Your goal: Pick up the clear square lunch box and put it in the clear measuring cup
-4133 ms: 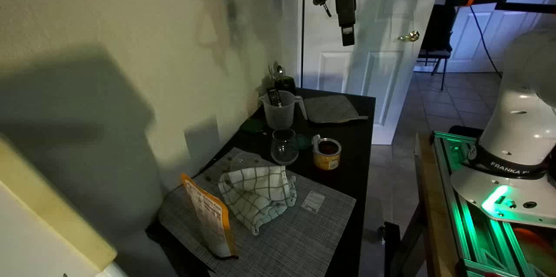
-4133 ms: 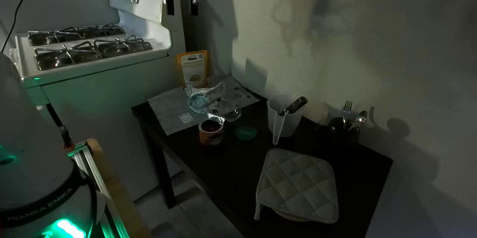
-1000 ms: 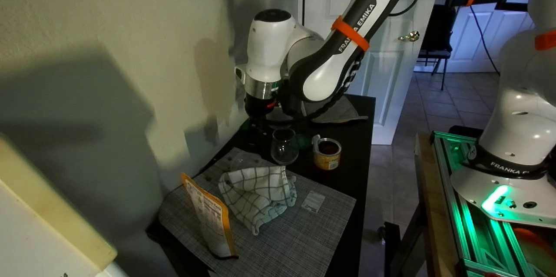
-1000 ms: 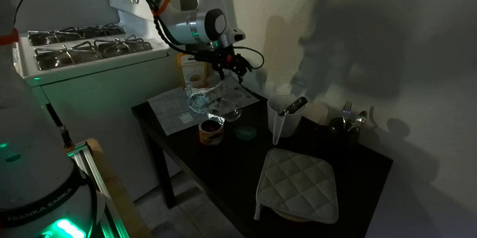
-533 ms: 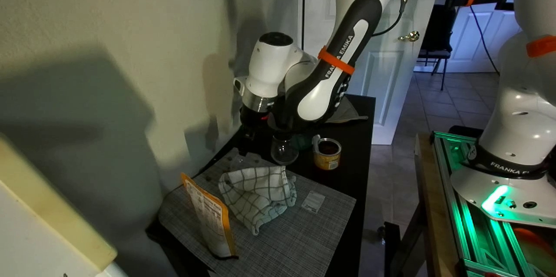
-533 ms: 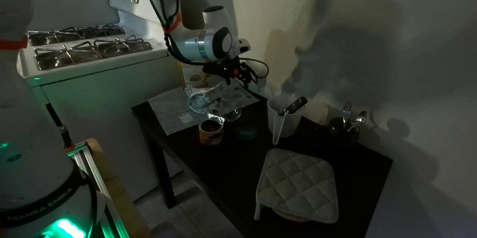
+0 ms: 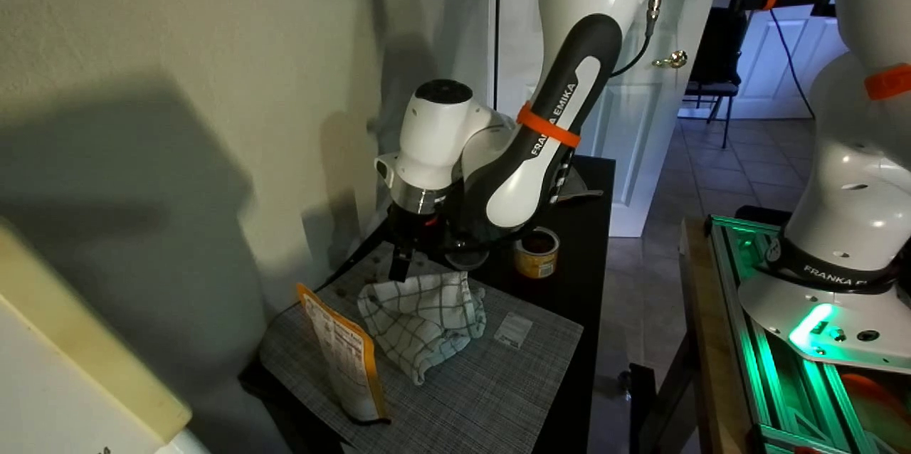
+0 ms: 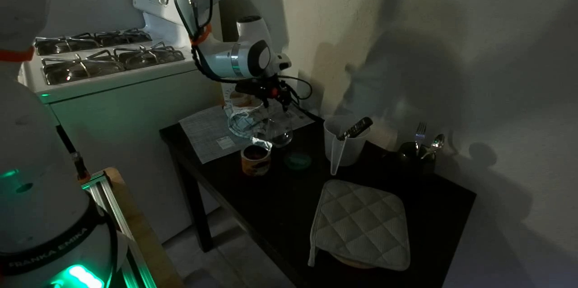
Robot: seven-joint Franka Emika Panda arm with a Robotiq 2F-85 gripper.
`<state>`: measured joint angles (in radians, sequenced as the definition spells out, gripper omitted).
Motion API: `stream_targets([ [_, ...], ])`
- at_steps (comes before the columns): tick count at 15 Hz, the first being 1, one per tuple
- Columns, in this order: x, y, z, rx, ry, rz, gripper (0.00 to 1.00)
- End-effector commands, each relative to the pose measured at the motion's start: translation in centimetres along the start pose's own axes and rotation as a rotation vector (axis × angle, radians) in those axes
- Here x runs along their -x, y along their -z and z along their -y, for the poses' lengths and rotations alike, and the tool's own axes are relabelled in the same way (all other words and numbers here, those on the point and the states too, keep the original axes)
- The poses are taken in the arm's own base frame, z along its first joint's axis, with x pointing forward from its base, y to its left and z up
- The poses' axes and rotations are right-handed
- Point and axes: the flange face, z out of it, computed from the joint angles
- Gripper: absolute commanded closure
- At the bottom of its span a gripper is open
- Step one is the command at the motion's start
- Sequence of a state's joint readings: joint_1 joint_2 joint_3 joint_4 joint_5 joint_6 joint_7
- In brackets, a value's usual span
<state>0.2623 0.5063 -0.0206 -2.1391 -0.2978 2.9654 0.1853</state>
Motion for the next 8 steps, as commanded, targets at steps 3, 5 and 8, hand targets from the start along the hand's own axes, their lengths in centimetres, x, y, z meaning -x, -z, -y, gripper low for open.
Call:
stream_targets([
  [3,-0.7,-2.4,0.1,0.009,-0.017,0.002,0.49],
  [5,-0.9,-3.1,0.2,0.006,-0.017,0.009,0.55],
  [8,-1.1,-4.0,0.7,-0.001,-0.014,0.015,0.48],
])
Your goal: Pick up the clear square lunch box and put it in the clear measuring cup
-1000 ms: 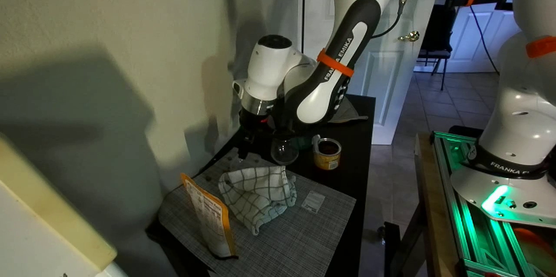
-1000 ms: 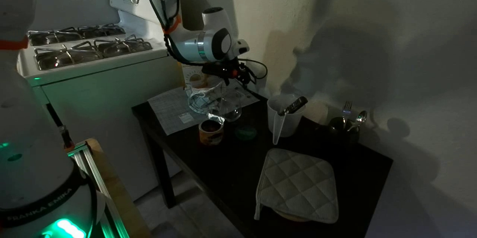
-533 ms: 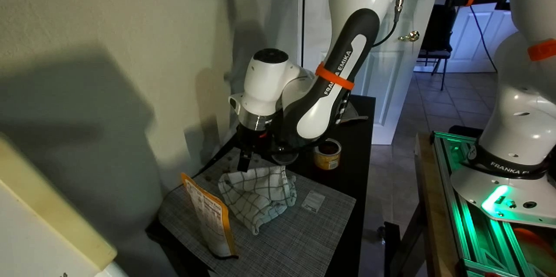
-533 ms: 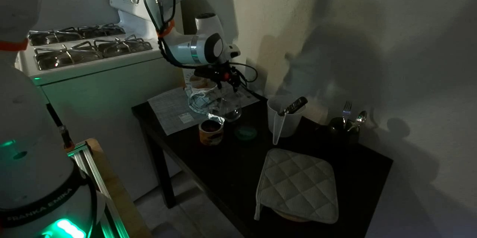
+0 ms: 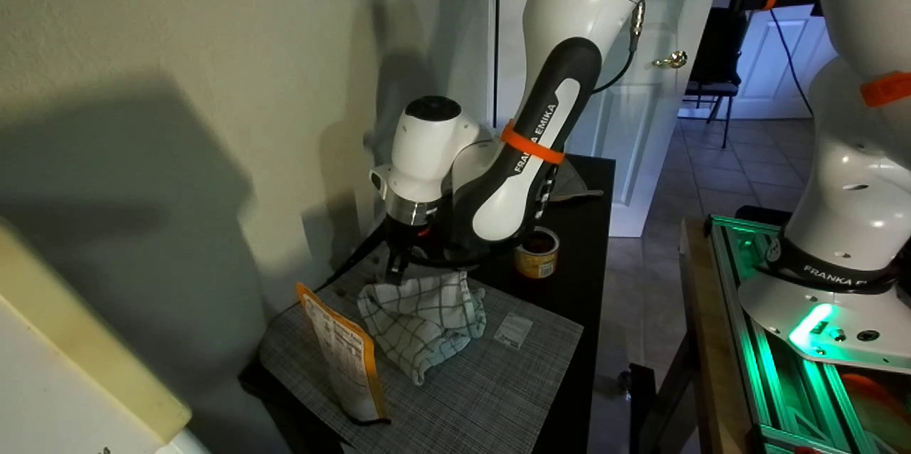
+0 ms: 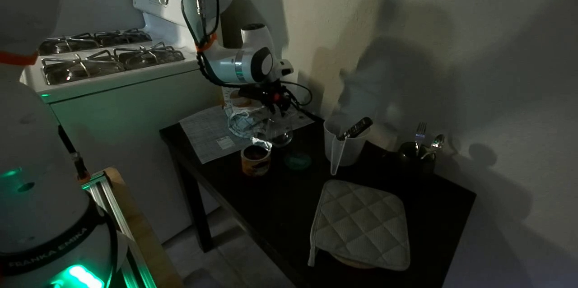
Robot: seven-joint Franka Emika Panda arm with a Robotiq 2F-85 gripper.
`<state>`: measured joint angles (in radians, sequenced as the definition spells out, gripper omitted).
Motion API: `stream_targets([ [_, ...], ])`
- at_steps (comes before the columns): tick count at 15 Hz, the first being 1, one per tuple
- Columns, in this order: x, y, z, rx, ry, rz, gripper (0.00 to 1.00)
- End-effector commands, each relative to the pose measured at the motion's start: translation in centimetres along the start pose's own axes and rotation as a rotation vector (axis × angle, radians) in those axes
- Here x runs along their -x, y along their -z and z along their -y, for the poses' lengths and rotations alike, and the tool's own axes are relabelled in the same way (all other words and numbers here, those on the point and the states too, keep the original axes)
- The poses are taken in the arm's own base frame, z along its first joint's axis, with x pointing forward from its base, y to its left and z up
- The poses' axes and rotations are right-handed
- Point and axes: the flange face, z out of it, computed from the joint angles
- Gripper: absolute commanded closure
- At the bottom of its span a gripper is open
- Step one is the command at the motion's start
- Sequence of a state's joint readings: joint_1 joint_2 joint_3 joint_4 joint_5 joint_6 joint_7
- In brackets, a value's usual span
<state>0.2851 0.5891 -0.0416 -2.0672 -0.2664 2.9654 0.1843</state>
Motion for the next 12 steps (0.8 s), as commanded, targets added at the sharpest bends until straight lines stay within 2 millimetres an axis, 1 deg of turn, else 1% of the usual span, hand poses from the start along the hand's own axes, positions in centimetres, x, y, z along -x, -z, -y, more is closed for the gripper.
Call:
stream_targets([
  [1,-0.43,-1.58,0.81,-0.006,0.008,0.005,0.48],
  [2,-0.50,-1.78,0.95,-0.006,0.010,0.006,0.47],
  [3,-0.54,-1.77,1.13,-0.007,0.013,0.003,0.43],
  [4,-0.58,-1.74,1.26,-0.006,0.014,-0.001,0.35],
  [5,-0.67,-1.62,1.41,-0.004,0.018,-0.006,0.38],
  [6,-0.74,-1.68,1.46,-0.005,0.019,-0.005,0.53],
  [7,-0.77,-1.76,1.48,-0.005,0.019,-0.003,0.64],
  [8,-0.84,-1.73,1.49,-0.005,0.019,-0.005,0.64],
  [9,-0.90,-1.62,1.46,-0.001,0.020,-0.007,0.70],
  [12,-1.01,-1.35,1.40,0.007,0.021,-0.008,0.95],
])
